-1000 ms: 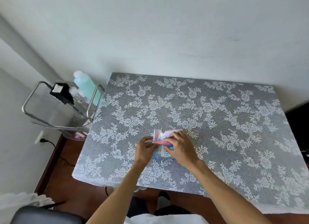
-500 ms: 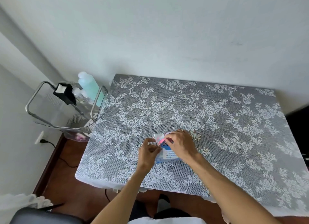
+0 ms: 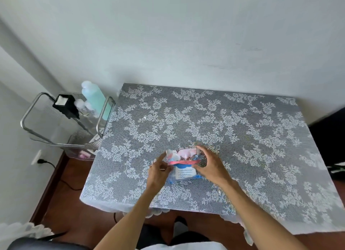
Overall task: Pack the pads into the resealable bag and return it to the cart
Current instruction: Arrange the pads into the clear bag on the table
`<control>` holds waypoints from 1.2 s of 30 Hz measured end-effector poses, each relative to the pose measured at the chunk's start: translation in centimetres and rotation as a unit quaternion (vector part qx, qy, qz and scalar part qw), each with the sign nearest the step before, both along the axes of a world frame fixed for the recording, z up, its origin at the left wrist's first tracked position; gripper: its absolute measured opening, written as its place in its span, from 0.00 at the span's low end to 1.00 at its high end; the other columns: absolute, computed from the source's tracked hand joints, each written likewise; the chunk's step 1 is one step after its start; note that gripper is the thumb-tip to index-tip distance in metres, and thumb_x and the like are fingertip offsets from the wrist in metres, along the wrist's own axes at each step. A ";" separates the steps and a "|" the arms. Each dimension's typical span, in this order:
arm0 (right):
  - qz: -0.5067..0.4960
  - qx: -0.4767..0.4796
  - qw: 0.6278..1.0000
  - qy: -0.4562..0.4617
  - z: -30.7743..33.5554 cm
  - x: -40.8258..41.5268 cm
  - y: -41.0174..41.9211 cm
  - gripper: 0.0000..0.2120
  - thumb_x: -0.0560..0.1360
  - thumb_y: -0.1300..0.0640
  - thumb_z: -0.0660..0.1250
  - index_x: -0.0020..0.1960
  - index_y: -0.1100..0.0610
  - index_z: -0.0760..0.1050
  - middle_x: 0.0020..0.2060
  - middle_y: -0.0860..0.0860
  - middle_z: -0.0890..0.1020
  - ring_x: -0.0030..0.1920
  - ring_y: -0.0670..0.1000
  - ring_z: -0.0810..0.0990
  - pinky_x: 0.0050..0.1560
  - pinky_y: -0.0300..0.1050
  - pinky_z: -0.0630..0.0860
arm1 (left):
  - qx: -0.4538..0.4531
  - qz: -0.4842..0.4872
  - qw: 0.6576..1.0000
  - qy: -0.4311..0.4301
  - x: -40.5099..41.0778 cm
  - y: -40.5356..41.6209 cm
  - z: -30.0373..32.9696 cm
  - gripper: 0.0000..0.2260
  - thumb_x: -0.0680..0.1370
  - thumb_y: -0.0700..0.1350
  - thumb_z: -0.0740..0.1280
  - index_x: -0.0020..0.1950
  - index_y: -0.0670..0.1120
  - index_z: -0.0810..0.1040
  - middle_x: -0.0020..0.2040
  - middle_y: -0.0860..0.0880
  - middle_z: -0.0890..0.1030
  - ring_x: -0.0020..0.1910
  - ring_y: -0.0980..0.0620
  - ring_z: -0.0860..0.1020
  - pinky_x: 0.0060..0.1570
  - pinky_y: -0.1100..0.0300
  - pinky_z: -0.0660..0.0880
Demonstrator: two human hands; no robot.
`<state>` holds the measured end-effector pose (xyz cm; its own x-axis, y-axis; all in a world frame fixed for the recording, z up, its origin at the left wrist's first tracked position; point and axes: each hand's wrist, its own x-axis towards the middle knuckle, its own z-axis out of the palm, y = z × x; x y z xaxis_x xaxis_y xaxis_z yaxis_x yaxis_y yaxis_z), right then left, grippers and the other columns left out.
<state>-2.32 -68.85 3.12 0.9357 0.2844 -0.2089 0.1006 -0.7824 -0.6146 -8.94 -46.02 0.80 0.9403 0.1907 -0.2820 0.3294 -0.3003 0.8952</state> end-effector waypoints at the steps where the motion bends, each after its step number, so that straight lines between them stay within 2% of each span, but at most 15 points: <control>1: -0.008 0.008 1.000 0.017 0.0 -0.1 0.1 0.42 0.68 0.50 0.77 0.75 0.45 0.60 0.69 0.50 0.74 0.67 0.53 0.73 0.65 0.59 0.73 | 0.010 -0.010 1.000 -0.005 0.0 0.0 0.1 0.27 0.76 0.36 0.69 0.74 0.46 0.66 0.44 0.50 0.84 0.44 0.58 0.83 0.38 0.67 0.80; 4: -0.021 0.024 0.999 0.017 0.2 -0.3 0.5 0.40 0.70 0.52 0.75 0.76 0.44 0.58 0.66 0.50 0.76 0.62 0.50 0.77 0.55 0.52 0.81 | 0.018 -0.013 0.999 -0.027 0.0 0.0 0.5 0.31 0.76 0.36 0.69 0.75 0.53 0.60 0.42 0.50 0.83 0.41 0.60 0.82 0.37 0.66 0.80; 7: -0.040 0.046 0.998 0.015 0.6 -0.3 1.0 0.41 0.71 0.52 0.75 0.77 0.44 0.57 0.62 0.44 0.76 0.56 0.44 0.77 0.41 0.33 0.76 | 0.020 -0.022 0.999 -0.041 0.1 0.3 0.7 0.27 0.78 0.36 0.67 0.73 0.52 0.63 0.42 0.53 0.82 0.41 0.66 0.82 0.38 0.65 0.82; 10: -0.105 0.127 0.981 0.106 1.1 -0.2 1.3 0.40 0.71 0.51 0.75 0.76 0.45 0.57 0.58 0.40 0.75 0.55 0.44 0.78 0.40 0.35 0.77 | 0.017 -0.011 0.999 -0.036 0.3 0.5 0.9 0.18 0.80 0.37 0.64 0.68 0.48 0.68 0.47 0.50 0.83 0.42 0.66 0.82 0.35 0.71 0.78; 12: -0.116 0.158 0.961 0.194 1.2 0.2 1.2 0.28 0.73 0.50 0.72 0.70 0.48 0.65 0.54 0.46 0.79 0.49 0.47 0.81 0.40 0.41 0.78 | 0.011 -0.004 0.999 -0.039 0.5 0.5 1.1 0.15 0.80 0.36 0.63 0.65 0.48 0.69 0.48 0.48 0.83 0.43 0.62 0.83 0.33 0.70 0.78; 14: -0.126 0.223 0.923 0.286 1.4 0.8 1.0 0.12 0.78 0.51 0.64 0.58 0.57 0.74 0.44 0.53 0.81 0.38 0.47 0.80 0.36 0.43 0.74 | 0.004 -0.003 0.999 -0.040 0.6 0.6 1.2 0.13 0.80 0.35 0.63 0.63 0.47 0.70 0.47 0.51 0.82 0.41 0.65 0.83 0.32 0.70 0.78; 15: -0.154 0.273 0.892 0.326 1.4 1.0 0.9 0.12 0.79 0.52 0.60 0.53 0.61 0.75 0.40 0.55 0.80 0.33 0.47 0.77 0.32 0.42 0.72 | 0.002 -0.003 0.999 -0.039 0.7 0.5 1.2 0.12 0.80 0.35 0.63 0.62 0.46 0.71 0.47 0.52 0.82 0.40 0.67 0.82 0.32 0.69 0.78; 18: -0.244 0.322 0.820 0.406 1.8 1.7 0.5 0.22 0.80 0.45 0.59 0.51 0.66 0.77 0.35 0.56 0.79 0.28 0.48 0.74 0.29 0.42 0.70 | -0.003 0.004 0.999 -0.038 1.1 0.5 1.3 0.10 0.79 0.35 0.65 0.58 0.45 0.72 0.48 0.51 0.83 0.40 0.66 0.82 0.34 0.64 0.81; 20: -0.258 0.274 0.806 0.457 1.9 2.0 0.4 0.35 0.75 0.33 0.61 0.50 0.69 0.77 0.34 0.57 0.80 0.28 0.50 0.73 0.30 0.41 0.71 | -0.021 0.008 0.999 -0.034 1.5 0.7 1.4 0.08 0.78 0.35 0.66 0.53 0.46 0.73 0.49 0.48 0.84 0.44 0.59 0.84 0.39 0.56 0.83; 22: -0.248 0.237 0.802 0.489 2.0 2.2 0.4 0.41 0.69 0.29 0.64 0.51 0.69 0.77 0.35 0.57 0.80 0.28 0.50 0.73 0.29 0.40 0.72 | -0.034 0.004 0.999 -0.023 1.7 0.8 1.5 0.07 0.77 0.35 0.67 0.50 0.46 0.73 0.49 0.45 0.84 0.48 0.50 0.83 0.43 0.50 0.83; 26: -0.230 0.236 0.791 0.515 2.2 2.5 0.2 0.39 0.64 0.33 0.72 0.54 0.68 0.77 0.37 0.57 0.81 0.28 0.49 0.74 0.29 0.39 0.73 | -0.021 -0.018 0.999 0.017 2.2 1.0 1.5 0.05 0.78 0.39 0.67 0.54 0.42 0.77 0.48 0.45 0.83 0.50 0.46 0.81 0.50 0.52 0.81; 28: -0.221 0.229 0.795 0.516 2.2 2.6 0.1 0.37 0.66 0.33 0.72 0.54 0.67 0.78 0.38 0.57 0.81 0.28 0.48 0.74 0.29 0.38 0.72 | -0.073 -0.050 0.995 0.044 2.3 1.3 1.8 0.05 0.80 0.40 0.64 0.52 0.43 0.79 0.45 0.50 0.84 0.47 0.49 0.82 0.50 0.57 0.81; 30: -0.214 0.216 0.802 0.514 2.2 2.7 0.0 0.37 0.67 0.33 0.71 0.54 0.67 0.78 0.37 0.56 0.80 0.27 0.47 0.72 0.28 0.37 0.70 | -0.145 -0.087 0.983 0.069 2.3 1.7 2.4 0.12 0.81 0.47 0.58 0.48 0.45 0.80 0.41 0.53 0.84 0.43 0.55 0.82 0.46 0.63 0.79; 34: -0.194 0.197 0.814 0.512 2.1 2.9 -0.1 0.39 0.62 0.33 0.72 0.55 0.67 0.76 0.36 0.54 0.78 0.26 0.46 0.69 0.25 0.36 0.67 | -0.196 -0.070 0.963 0.172 3.3 2.3 2.4 0.30 0.81 0.61 0.47 0.56 0.39 0.78 0.42 0.48 0.81 0.41 0.51 0.76 0.45 0.56 0.70; 36: -0.180 0.188 0.819 0.511 2.0 2.9 -0.2 0.41 0.59 0.33 0.74 0.55 0.67 0.77 0.36 0.54 0.78 0.26 0.46 0.68 0.24 0.36 0.66 | -0.191 -0.097 0.951 0.221 4.0 2.5 2.4 0.32 0.80 0.65 0.48 0.55 0.41 0.81 0.41 0.49 0.80 0.38 0.52 0.73 0.43 0.57 0.68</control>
